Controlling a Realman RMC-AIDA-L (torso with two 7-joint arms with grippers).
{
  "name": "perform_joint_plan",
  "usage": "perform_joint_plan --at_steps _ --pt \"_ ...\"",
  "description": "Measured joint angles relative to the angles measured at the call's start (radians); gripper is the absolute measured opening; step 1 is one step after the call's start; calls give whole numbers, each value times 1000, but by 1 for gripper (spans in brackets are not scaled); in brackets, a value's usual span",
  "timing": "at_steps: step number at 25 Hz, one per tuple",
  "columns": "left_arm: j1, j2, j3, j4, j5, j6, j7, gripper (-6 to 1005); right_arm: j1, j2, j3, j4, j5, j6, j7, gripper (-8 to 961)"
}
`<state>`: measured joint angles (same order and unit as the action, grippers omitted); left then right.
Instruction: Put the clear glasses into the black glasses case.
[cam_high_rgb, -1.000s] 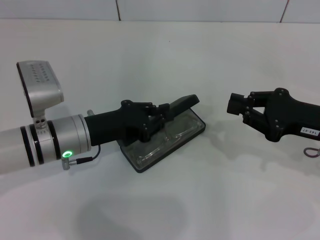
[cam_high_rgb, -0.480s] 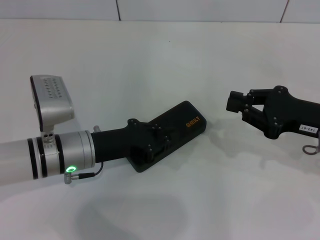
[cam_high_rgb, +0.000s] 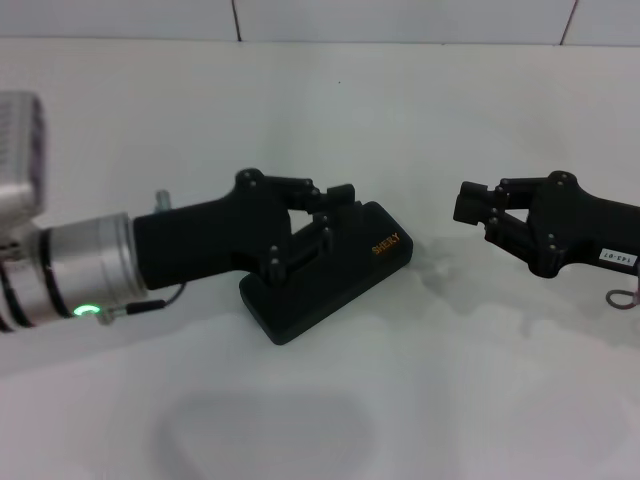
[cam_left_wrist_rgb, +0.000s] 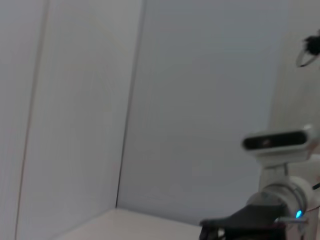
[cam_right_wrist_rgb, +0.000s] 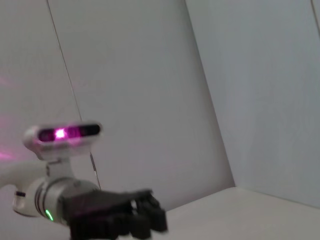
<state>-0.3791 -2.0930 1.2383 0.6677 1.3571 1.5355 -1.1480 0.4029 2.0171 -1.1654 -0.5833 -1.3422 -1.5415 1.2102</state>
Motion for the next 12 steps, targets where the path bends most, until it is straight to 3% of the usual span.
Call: perform_joint_plan --at_steps 3,8,12 --pt "46 3 0 109 3 24 -4 156 0 -2 3 -7 0 -6 0 164" --pt "92 23 -9 166 12 56 -14 167 3 -16 -4 -38 -33 -27 -8 165" --pt "135 47 -10 218 22 64 -101 255 -4 -10 -5 -140 -153 -49 -28 166"
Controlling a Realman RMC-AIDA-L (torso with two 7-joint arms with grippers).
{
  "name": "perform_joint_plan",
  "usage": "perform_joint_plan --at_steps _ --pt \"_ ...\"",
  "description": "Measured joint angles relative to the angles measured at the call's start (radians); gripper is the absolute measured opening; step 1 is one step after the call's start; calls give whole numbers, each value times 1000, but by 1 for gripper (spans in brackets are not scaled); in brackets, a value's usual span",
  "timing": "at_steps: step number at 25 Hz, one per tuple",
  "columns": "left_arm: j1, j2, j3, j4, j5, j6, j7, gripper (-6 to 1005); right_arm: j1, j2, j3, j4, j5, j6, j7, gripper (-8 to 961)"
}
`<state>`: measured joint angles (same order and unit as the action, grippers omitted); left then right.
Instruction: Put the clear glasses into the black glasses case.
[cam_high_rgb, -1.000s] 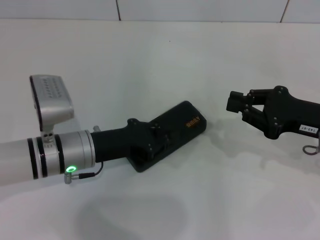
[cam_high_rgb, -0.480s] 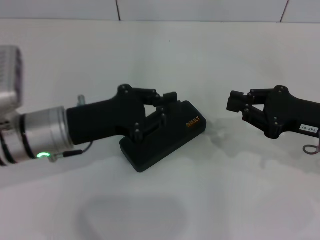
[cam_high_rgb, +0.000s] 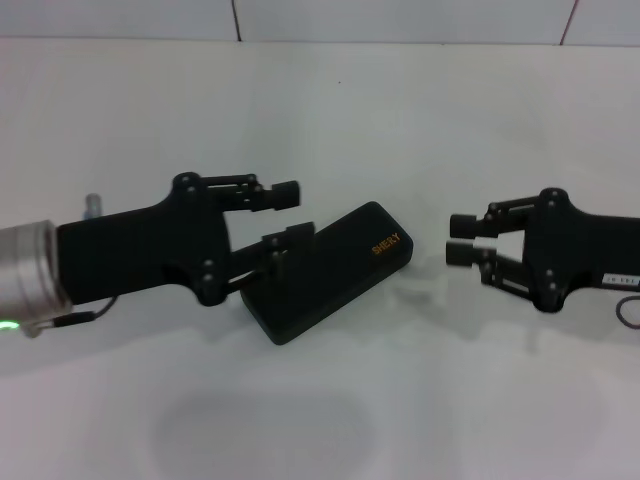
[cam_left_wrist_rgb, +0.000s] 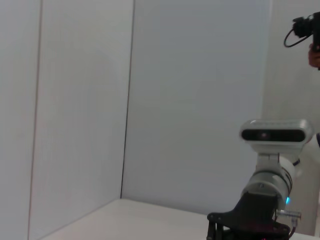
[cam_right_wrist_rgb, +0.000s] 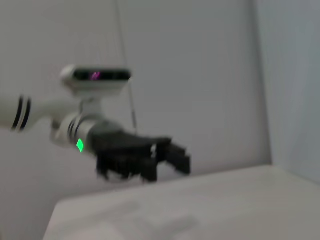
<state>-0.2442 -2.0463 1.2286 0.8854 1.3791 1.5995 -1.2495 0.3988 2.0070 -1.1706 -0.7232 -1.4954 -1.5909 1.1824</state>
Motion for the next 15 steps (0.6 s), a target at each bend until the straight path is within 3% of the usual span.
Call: perform_joint_plan --at_steps 2,4,9,15 --pt "21 11 0 21 2 5 -30 299 -10 7 -2 -56 -34 0 0 167" --pt "35 20 -1 25 2 20 -39 534 -16 10 -6 -95 -41 -1 -1 167" --pt "77 29 -39 21 6 82 -41 645 -19 10 -9 -161 -34 -19 -2 405" --pt "99 22 -122 21 72 137 -40 778 -15 10 -11 -181 -38 -54 -3 643"
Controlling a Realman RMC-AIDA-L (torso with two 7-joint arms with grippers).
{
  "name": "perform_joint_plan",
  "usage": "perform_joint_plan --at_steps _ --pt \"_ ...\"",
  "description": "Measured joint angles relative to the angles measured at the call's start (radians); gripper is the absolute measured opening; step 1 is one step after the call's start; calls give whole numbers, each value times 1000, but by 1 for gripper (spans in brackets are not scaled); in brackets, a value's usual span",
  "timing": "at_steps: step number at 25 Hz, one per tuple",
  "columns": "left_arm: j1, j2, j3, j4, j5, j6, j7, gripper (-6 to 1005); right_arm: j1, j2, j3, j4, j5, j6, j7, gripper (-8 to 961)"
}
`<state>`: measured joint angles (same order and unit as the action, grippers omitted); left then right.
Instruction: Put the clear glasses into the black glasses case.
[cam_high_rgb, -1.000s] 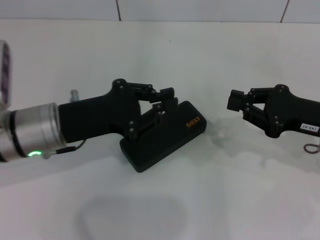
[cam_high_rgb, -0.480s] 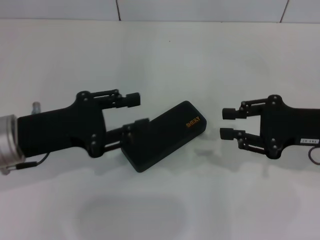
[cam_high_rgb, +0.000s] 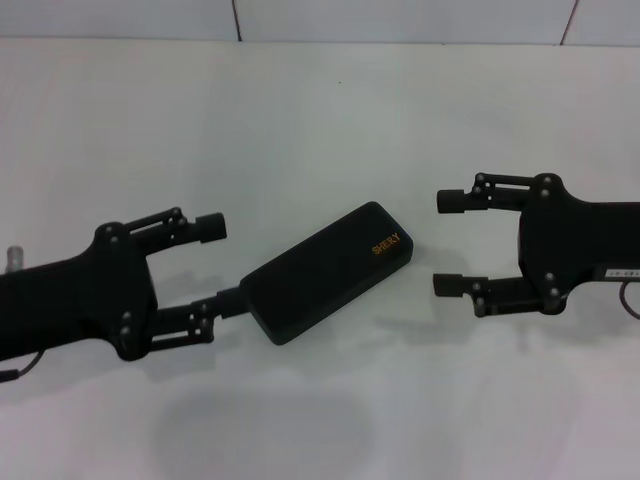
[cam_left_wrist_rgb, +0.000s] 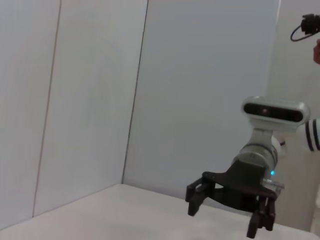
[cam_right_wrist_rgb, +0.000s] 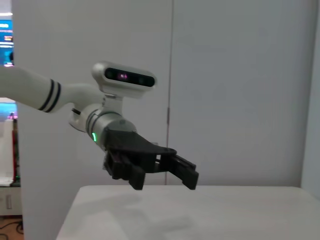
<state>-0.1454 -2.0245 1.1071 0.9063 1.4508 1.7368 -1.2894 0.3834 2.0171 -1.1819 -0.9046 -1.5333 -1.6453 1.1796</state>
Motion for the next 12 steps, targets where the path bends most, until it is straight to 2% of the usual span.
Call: perform_joint_plan --at_steps 5,12 --pt "1 -1 -6 -3 19 13 -2 800 1 1 -27 -32 -33 -1 6 771" --pt "0 -8 -6 -5 57 19 2 803 -5 4 -79 -33 -30 10 -1 768"
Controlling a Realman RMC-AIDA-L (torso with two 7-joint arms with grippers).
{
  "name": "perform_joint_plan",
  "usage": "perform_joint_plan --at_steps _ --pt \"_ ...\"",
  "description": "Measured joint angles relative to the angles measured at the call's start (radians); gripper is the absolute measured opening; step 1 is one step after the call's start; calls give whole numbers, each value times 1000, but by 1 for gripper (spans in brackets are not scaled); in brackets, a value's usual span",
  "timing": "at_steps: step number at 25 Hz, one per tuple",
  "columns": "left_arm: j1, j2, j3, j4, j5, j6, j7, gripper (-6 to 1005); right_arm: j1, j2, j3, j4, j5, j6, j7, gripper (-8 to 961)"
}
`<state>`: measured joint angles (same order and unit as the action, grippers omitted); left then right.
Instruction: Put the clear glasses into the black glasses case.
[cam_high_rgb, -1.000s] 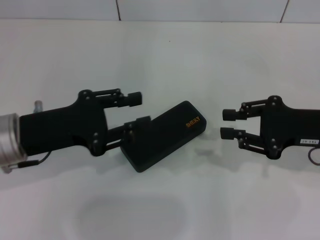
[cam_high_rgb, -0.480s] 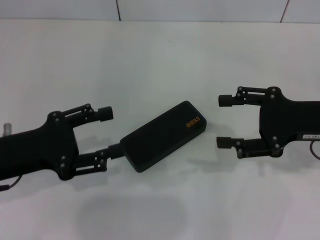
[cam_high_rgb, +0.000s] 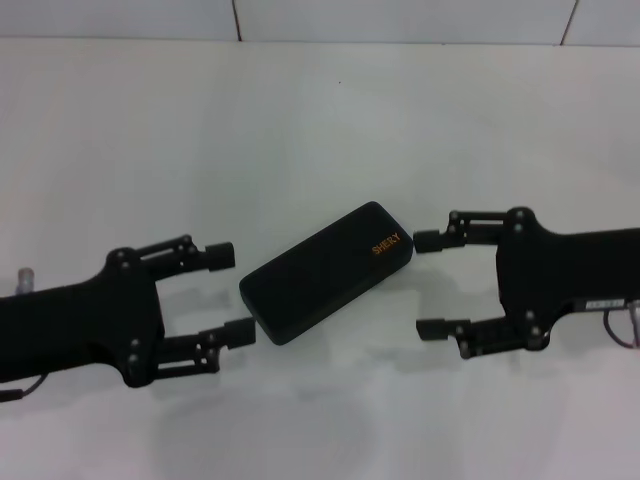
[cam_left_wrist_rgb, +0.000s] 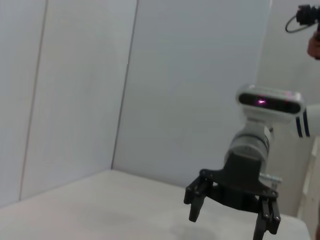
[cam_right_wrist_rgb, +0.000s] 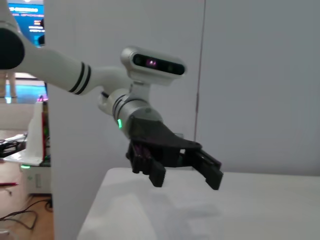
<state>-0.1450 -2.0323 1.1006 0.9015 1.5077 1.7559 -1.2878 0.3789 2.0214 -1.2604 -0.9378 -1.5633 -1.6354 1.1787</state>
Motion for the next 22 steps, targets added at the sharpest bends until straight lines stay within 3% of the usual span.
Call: perform_joint_plan --at_steps 22 --pt "-8 -5 1 8 54 11 -22 799 -18 2 -13 8 -2 15 -11 763"
